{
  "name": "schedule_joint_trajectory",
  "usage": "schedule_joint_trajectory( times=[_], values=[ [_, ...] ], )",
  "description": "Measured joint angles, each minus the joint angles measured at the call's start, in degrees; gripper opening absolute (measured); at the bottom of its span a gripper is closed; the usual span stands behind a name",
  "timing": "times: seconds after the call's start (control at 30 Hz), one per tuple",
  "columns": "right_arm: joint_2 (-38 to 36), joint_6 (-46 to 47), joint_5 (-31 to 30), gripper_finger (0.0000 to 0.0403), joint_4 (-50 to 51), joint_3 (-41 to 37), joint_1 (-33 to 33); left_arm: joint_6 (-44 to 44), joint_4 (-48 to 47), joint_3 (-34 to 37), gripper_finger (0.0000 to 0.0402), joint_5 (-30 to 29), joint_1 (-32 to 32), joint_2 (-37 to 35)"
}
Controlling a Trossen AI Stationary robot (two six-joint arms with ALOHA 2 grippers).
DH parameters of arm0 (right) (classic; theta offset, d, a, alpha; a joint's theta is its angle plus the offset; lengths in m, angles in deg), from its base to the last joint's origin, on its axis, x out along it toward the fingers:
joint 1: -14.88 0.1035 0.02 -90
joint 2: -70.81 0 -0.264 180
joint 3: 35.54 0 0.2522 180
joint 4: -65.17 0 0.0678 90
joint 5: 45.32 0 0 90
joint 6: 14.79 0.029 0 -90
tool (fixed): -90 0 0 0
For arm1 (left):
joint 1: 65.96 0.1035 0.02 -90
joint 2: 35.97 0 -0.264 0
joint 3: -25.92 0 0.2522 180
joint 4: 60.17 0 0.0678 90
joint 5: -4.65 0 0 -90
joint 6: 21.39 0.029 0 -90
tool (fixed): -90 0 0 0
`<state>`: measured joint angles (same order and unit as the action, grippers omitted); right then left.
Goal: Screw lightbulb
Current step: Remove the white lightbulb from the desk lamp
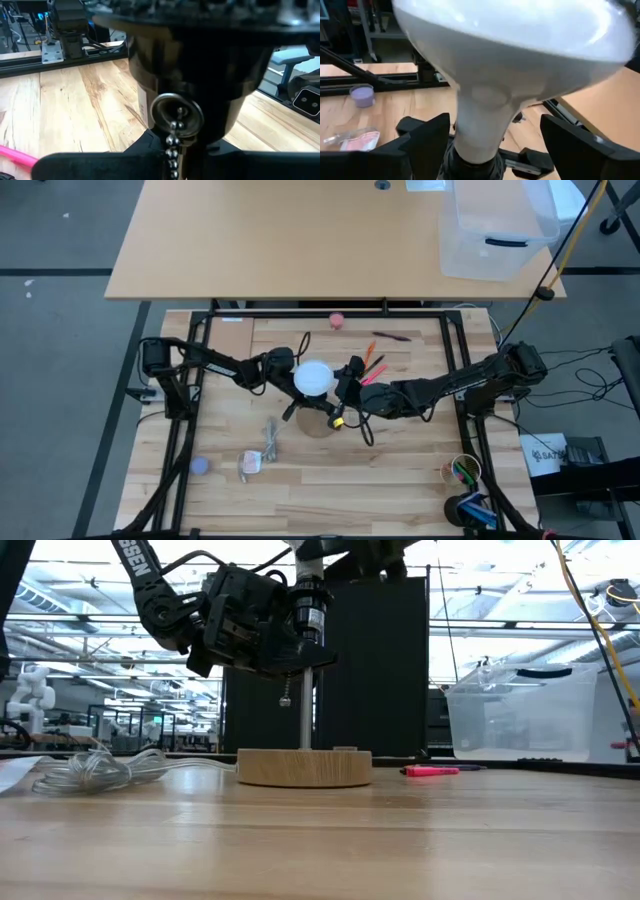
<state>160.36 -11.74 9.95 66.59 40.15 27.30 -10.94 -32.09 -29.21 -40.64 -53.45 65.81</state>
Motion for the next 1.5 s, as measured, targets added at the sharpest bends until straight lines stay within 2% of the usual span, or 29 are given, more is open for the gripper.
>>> schedule_joint_trajectory(
  times=[0.3,0.43,0.67,0.73,0.77,0.9,1.0,1.13,1.4,1.5],
  values=[
    [-4.4,-0.5,-6.4,0.0302,6.6,-0.1,3.0,0.0,0.0,0.0,0.0028,-0.3,0.0,0.0],
    [-10.0,-1.5,-10.5,0.0302,6.6,-3.5,5.5,-0.1,0.0,0.0,0.0028,-0.3,0.1,0.0],
    [-29.0,-2.2,-17.4,0.0302,5.4,-18.2,11.0,-0.3,0.0,0.0,0.0028,-0.6,0.1,0.0],
    [-33.5,-0.8,-17.1,0.0302,-1.9,-24.7,11.2,-0.4,0.4,0.0,0.0028,-1.0,0.1,0.0],
    [-34.5,-0.8,-15.0,0.0302,-7.6,-27.8,10.9,-0.5,0.6,0.0,0.0028,-1.5,0.1,0.0],
    [-30.5,-5.6,-7.0,0.0302,-29.0,-36.2,9.4,-1.3,1.4,0.0,0.0028,-4.3,0.0,0.0],
    [-24.0,-8.6,-6.9,0.0302,-36.5,-36.5,7.9,-1.9,1.6,0.0,0.0028,-6.9,0.0,0.0],
    [-16.5,-12.1,-6.9,0.0302,-44.0,-33.2,6.2,-4.0,2.5,0.0,0.0028,-13.6,0.0,0.0],
    [-7.3,-13.0,-7.2,0.0302,-47.7,-26.9,2.2,-8.2,4.7,0.1,0.0028,-29.7,-0.5,0.1],
    [-4.1,-12.6,-7.4,0.0302,-47.8,-24.7,0.1,-9.1,4.8,0.1,0.0028,-33.9,-0.9,0.1]
  ],
)
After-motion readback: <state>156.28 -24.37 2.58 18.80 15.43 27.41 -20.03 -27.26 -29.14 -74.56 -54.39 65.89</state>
